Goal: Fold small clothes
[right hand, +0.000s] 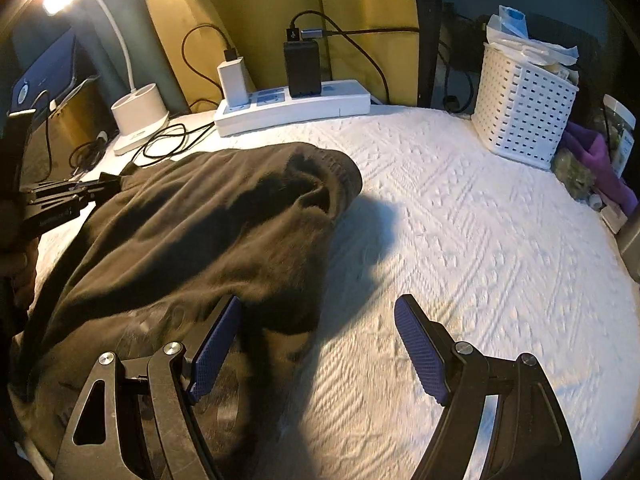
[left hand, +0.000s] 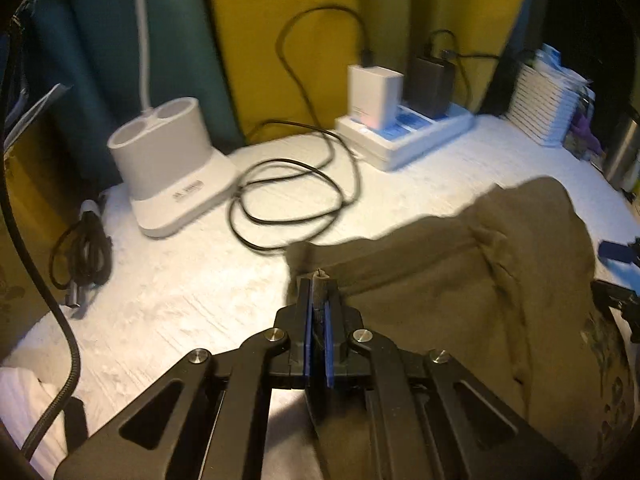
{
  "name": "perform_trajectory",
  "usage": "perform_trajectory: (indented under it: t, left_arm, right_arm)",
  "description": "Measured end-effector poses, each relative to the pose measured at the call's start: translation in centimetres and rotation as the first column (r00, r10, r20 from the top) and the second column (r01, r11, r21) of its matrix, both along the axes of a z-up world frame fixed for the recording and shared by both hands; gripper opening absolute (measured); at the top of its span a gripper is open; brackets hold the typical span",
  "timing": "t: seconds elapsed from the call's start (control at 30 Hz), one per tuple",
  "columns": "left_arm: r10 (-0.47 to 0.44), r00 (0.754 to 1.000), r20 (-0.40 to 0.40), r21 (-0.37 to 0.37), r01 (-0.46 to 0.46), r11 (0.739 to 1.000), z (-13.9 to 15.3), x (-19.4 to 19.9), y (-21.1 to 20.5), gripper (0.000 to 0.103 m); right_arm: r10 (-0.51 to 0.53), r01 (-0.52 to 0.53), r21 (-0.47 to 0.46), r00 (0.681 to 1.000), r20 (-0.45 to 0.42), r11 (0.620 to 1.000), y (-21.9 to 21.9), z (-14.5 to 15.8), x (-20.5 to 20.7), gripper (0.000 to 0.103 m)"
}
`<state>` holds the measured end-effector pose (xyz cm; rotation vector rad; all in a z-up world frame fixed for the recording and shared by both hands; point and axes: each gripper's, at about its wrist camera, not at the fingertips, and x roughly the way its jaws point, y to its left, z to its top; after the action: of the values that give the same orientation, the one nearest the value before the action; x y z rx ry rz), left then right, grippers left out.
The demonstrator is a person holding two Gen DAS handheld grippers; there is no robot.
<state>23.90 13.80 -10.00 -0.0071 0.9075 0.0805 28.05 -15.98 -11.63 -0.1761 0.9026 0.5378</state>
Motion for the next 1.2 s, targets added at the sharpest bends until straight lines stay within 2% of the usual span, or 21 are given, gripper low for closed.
perform_trajectory:
  t: [0.17,0.33,0.4,0.47,0.53,0.67,0.77,1.0,1.03,1.07,1.1,1.2]
  left_arm:
    - [0.043,0.999,-0.016,-0.011,-0.043,0.999,-0.2,0.6,1.2,0.005]
    - [0.070,0.997,-0.027,0.008,-0.070,0.998,1.5,0.1,0.5,0.009]
    - [0.049,0.999,-0.003,0.001,-0.049,0.999,2.7,-0.4,-0.4,0.021]
    - [0.022,1.000,0.018,-0.033,-0.022,0.999,3.6,-0.9,-1.3,0.044]
    - [-0.010,0.999,0.030,-0.074,0.013,0.997,4.0,-1.0,-2.5,0.050]
    - [-0.092,0.996,0.004,-0.160,0.092,0.983,3.3,-0.4,-5.0,0.050]
    - [-0.148,0.989,-0.008,-0.241,0.142,0.960,2.3,0.3,-6.5,0.050]
    - [-0.195,0.979,-0.061,-0.269,0.172,0.948,-0.2,2.2,-8.0,0.049]
    - [-0.202,0.978,-0.058,-0.269,0.180,0.946,-0.3,2.3,-8.2,0.043]
    - [-0.208,0.977,-0.054,-0.271,0.186,0.944,-0.2,2.1,-8.2,0.022]
    - [-0.217,0.975,-0.053,-0.278,0.194,0.941,-0.1,2.0,-8.3,0.014]
    - [-0.224,0.974,-0.020,-0.263,0.211,0.941,0.9,1.6,-8.5,0.009]
  right_arm:
    - [0.003,-0.003,-0.003,1.000,0.001,1.000,0.2,0.1,0.3,0.080]
    - [-0.004,0.004,0.002,1.000,0.011,1.000,-0.2,0.5,0.0,0.080]
    - [-0.007,0.007,0.005,1.000,0.016,1.000,-0.4,0.7,-0.2,0.080]
    - [-0.009,0.009,0.009,1.000,0.018,1.000,-0.7,0.9,-0.3,0.080]
    - [-0.012,0.011,0.013,1.000,0.021,1.000,-0.9,1.0,-0.3,0.080]
    - [-0.024,0.023,0.022,0.999,0.021,0.999,-1.5,1.1,-0.3,0.080]
    - [-0.034,0.033,0.029,0.999,0.020,0.999,-1.9,1.2,-0.1,0.080]
    - [-0.052,0.052,0.043,0.999,0.010,0.998,-2.6,0.9,0.7,0.080]
    - [-0.054,0.054,0.045,0.999,0.009,0.998,-2.7,0.9,0.8,0.080]
    - [-0.056,0.056,0.045,0.998,0.007,0.997,-2.7,0.8,0.9,0.080]
    - [-0.058,0.058,0.046,0.998,0.006,0.997,-2.8,0.8,1.0,0.080]
    - [-0.062,0.062,0.050,0.998,0.001,0.997,-2.8,0.7,1.1,0.080]
